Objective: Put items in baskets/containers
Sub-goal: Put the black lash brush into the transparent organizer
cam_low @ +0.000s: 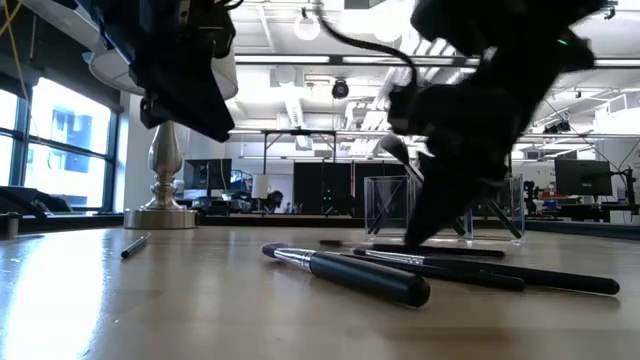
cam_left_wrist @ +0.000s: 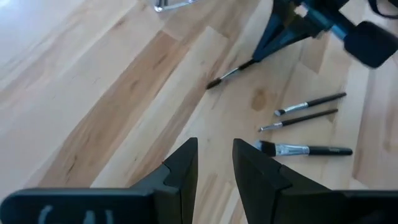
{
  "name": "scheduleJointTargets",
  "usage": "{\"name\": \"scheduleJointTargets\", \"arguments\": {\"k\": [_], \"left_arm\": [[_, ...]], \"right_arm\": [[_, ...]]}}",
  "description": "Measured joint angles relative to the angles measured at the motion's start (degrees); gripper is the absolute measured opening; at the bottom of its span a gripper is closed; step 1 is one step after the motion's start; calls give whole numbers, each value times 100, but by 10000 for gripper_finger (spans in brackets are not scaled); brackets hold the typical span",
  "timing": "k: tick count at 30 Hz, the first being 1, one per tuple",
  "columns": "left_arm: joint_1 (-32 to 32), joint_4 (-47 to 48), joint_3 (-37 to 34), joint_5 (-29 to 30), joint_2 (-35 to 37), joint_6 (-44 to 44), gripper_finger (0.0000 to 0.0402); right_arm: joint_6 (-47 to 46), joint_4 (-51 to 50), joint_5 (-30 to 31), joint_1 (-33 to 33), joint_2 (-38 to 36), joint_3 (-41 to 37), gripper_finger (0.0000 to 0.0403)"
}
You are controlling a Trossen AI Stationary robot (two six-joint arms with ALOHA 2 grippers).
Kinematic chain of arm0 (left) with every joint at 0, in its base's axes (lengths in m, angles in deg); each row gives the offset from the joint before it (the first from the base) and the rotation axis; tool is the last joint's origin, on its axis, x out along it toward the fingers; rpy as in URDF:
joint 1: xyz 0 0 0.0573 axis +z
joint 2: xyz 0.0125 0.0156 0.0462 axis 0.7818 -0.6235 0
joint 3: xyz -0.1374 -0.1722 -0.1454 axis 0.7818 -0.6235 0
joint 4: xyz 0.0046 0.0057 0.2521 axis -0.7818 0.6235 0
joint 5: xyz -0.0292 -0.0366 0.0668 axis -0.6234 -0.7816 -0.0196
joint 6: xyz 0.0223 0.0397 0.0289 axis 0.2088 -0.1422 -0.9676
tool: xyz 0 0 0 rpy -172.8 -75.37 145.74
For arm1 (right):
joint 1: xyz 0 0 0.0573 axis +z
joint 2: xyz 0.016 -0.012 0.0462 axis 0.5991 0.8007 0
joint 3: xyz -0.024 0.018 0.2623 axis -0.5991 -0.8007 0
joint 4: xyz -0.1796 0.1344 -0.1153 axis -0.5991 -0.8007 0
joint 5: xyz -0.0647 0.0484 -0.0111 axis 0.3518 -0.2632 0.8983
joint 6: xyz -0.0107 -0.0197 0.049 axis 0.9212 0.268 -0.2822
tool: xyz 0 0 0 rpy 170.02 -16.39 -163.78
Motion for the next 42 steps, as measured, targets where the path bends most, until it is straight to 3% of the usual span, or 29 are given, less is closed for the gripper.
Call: {"name": "scheduleJointTargets", "arguments": {"k": [8, 15, 20, 25, 33, 42], "left_arm": [[0, -276, 0, 223, 0, 153, 99], [0, -722, 2, 581, 0, 115, 99], [0, -693, 2, 585, 0, 66, 99], [0, -683, 5, 570, -315, -1003, 99], [0, -1415, 63, -19, -1192, -3166, 99], [121, -1764, 316, -16, -1897, -3827, 99]], "right_arm": [[-115, 895, 101, 140, -939, -1043, 1], [198, 1007, 323, 210, -1062, -1050, 1], [688, 1006, -129, 210, -1066, -919, 1], [911, 882, -162, 279, -1071, -828, 0], [754, 298, -133, 384, -1073, -828, 0], [609, 240, -120, 422, -1075, -828, 0]]}}
